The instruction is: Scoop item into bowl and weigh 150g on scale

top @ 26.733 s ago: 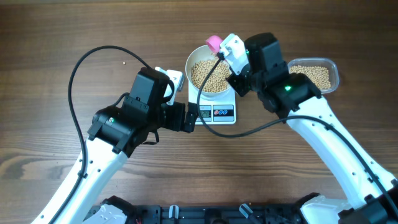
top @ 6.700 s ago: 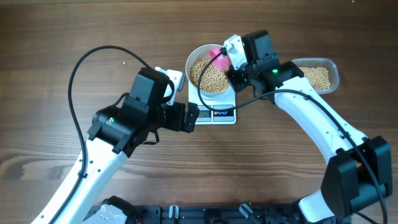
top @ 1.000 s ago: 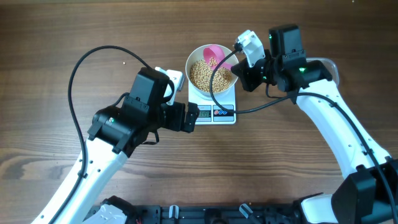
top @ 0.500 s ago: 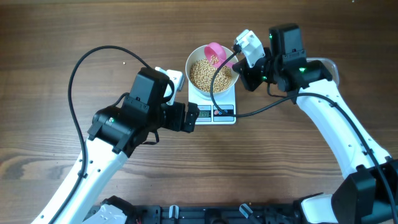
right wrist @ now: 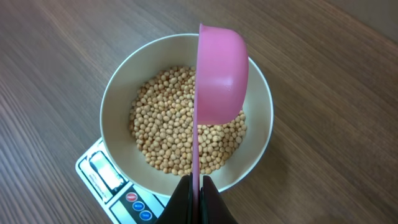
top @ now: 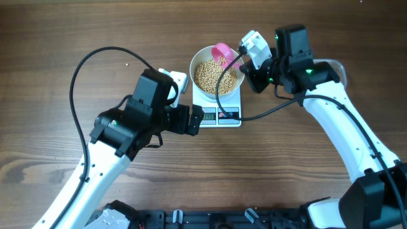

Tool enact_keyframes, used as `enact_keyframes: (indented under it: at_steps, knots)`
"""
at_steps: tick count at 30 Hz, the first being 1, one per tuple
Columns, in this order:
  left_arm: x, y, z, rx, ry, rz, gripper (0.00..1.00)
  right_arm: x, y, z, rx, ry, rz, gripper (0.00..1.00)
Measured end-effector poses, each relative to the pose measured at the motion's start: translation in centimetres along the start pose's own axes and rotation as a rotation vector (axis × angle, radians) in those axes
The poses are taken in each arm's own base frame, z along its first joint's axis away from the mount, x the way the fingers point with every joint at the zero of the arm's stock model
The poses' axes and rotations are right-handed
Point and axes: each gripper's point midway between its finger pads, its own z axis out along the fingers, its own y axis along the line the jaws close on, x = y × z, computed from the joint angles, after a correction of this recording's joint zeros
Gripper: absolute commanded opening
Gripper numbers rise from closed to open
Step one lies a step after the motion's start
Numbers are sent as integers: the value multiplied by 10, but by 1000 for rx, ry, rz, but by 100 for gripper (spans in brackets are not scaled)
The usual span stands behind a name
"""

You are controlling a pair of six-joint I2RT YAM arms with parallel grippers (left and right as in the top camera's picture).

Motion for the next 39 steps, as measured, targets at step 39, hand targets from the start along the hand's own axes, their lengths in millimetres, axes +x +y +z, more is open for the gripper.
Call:
enact_keyframes:
  at_steps: [39]
  knots:
    - [0, 0, 0, 0, 0, 0, 100, -15, 10, -15, -39, -62, 179, 4]
